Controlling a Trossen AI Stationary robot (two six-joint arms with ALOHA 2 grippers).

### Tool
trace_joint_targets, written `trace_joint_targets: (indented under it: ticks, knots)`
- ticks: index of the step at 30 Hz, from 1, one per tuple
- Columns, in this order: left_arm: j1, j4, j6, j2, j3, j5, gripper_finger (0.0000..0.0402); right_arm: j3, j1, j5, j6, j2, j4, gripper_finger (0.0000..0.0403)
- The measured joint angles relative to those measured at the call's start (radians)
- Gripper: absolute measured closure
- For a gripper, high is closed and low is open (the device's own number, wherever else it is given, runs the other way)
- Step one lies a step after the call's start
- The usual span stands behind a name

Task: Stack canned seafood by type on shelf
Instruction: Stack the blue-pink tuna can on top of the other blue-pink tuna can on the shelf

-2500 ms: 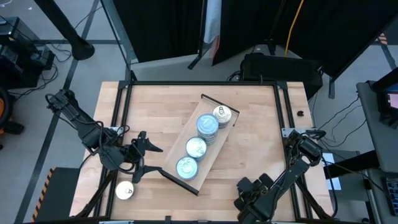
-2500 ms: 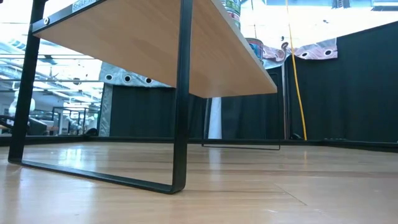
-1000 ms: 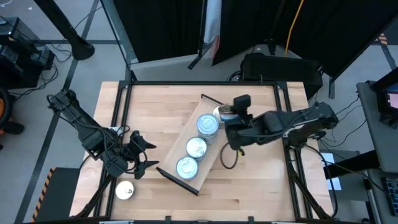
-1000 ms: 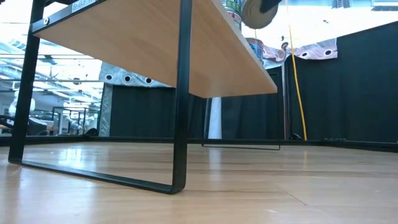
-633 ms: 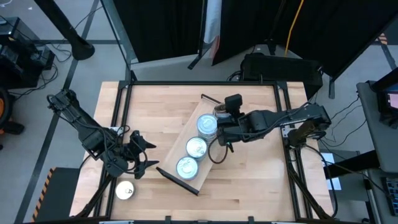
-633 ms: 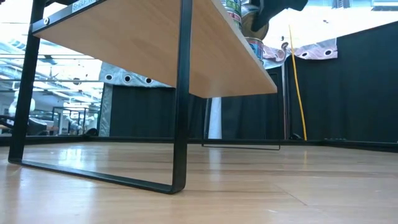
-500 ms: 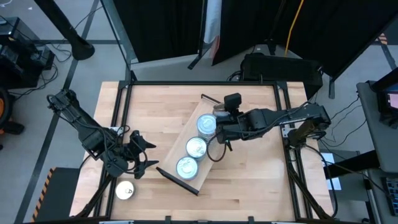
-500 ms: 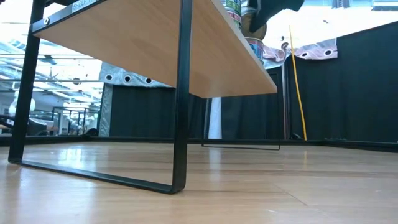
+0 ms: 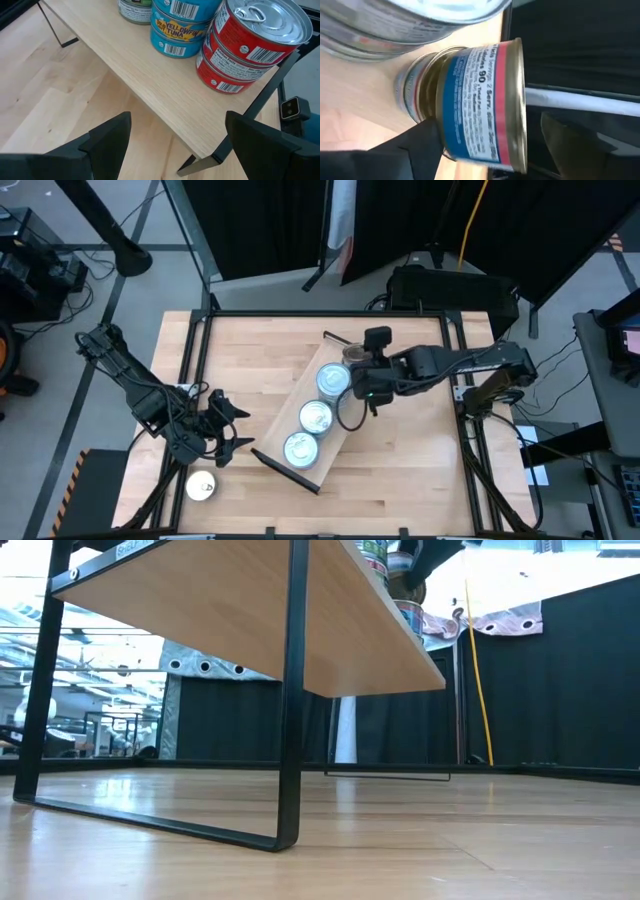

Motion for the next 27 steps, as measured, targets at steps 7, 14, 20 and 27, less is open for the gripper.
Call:
trace_joint_targets:
  ticks: [7, 14, 20, 27]
  knots:
    - [0.000, -0.004, -0.001, 0.000, 0.000, 0.011, 0.0080, 0.000, -0.005, -0.073, -0.024, -0.066, 0.049, 0.0080]
    - [-0.007, -0.003, -0.007, 0.000, 0.000, 0.021, 0.0080, 0.000, -0.004, -0.104, -0.025, -0.076, 0.050, 0.0080]
    - [-0.024, 0.006, -0.019, 0.000, 0.000, 0.021, 0.0080, -0.017, -0.011, -0.134, -0.020, -0.068, 0.068, 0.0080]
    - [-0.045, 0.005, -0.065, 0.005, 0.000, 0.033, 0.0080, -0.023, -0.034, -0.153, -0.033, -0.068, 0.074, 0.0080]
